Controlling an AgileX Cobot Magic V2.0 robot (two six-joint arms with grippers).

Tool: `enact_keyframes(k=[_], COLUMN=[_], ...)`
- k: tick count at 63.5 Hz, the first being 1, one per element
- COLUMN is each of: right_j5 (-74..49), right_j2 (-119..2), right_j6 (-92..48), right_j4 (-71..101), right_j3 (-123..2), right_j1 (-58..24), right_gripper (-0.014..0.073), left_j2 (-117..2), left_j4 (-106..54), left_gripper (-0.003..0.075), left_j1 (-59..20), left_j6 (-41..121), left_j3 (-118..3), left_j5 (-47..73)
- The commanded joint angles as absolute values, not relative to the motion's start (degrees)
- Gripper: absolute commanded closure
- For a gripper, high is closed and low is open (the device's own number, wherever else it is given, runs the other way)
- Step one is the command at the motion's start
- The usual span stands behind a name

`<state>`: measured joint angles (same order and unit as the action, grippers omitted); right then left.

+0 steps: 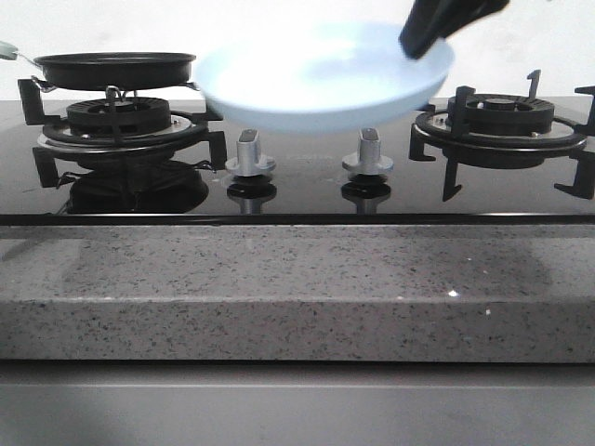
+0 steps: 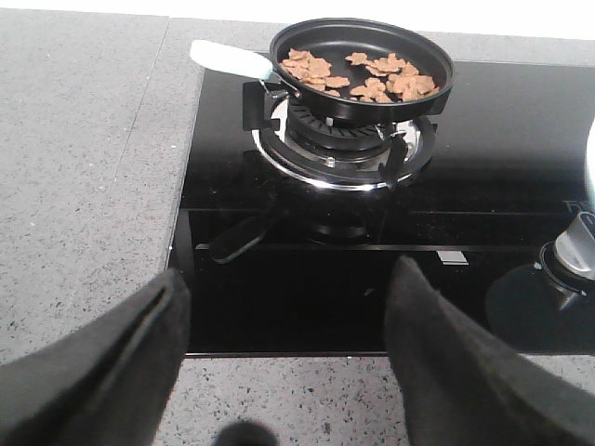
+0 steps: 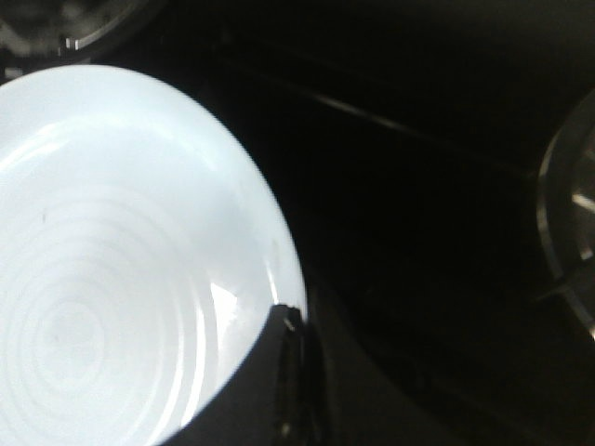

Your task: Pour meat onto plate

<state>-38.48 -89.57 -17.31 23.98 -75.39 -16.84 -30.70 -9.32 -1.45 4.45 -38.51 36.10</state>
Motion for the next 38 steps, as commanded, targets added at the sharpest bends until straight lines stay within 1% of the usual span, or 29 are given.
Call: enact_keyframes(k=[1,9,29,36,38], right_j5=[-32.0,-29.3,-29.7,-29.7,-29.7], right_j2=[-86.8,-86.8,-86.8,-86.8,-86.8], right_j6=[-18.1,-18.1,-18.1,-18.1,-18.1], right_j4=[25.9,25.9,25.9,25.9,25.9], right_j3=[-73.9,-72.3,-72.3,-72.3,-72.3], right_j1=[-18.1,-18.9,-18.8,-18.8,-18.8], right_gripper=[0.0652,0.0652,0.0652,0.0652,0.0652], left_j2=[-31.3,-31.3,-31.4,-32.3,-32.9], left_j4=[-10.2,-10.2,-10.2,-10.2,-10.1], left_gripper=[0.0262,0.0262,0.0259,0.0224,0.0189], left_j1=[-1.5,-1.5,-1.5,-1.5,-1.5], left_j6=[4.2,4.2,4.2,4.2,4.2], left_j3=[-40.5,-40.5,-40.5,-40.5,-40.5], left_j5=[32.0,32.0,32.0,32.0,32.0])
